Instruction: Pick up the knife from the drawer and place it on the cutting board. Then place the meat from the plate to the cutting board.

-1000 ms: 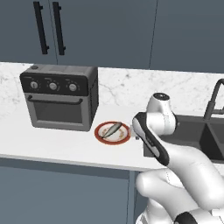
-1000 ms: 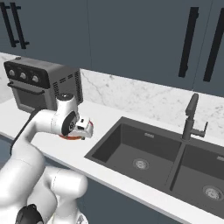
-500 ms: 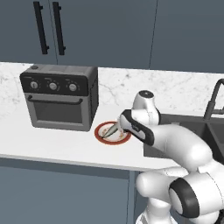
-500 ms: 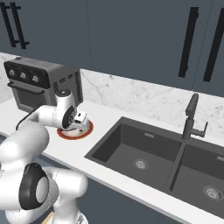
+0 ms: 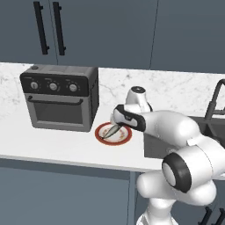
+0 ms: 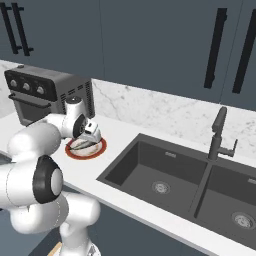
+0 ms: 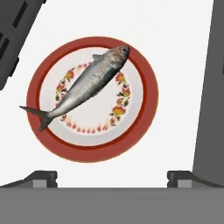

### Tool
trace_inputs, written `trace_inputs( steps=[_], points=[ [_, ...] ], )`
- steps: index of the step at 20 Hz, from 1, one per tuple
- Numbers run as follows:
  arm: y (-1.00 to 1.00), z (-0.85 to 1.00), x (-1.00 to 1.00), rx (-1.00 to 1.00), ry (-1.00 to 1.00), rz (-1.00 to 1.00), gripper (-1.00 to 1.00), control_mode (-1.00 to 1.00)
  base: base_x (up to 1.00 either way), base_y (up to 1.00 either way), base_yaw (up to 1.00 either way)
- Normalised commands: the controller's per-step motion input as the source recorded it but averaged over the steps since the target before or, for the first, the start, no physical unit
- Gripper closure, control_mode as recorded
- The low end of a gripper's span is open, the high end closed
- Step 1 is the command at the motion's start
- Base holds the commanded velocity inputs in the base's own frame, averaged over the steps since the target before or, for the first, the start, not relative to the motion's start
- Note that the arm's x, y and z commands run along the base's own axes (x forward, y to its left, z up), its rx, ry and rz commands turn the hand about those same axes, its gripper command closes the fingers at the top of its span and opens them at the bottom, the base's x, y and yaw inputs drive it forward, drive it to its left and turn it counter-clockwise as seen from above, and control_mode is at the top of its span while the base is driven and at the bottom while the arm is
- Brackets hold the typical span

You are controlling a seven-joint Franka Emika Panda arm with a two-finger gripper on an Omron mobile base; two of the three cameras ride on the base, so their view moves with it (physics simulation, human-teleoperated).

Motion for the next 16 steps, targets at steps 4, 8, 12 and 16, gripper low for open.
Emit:
trace_inputs(
  steps=[4, 8, 12, 16],
  points=[
    [0.19, -0.17, 0.28, 0.00, 0.00, 0.00, -1.00, -1.00, 0.00, 0.00, 0.00],
    [0.10, -0.29, 0.26, 0.00, -0.01, 0.00, -1.00, -1.00, 0.00, 0.00, 0.00],
    [0.10, -0.33, 0.26, 0.00, -0.02, 0.00, -1.00, -1.00, 0.00, 0.00, 0.00],
    [0.18, -0.28, 0.28, 0.00, -0.01, 0.00, -1.00, -1.00, 0.00, 0.00, 0.00]
  ],
)
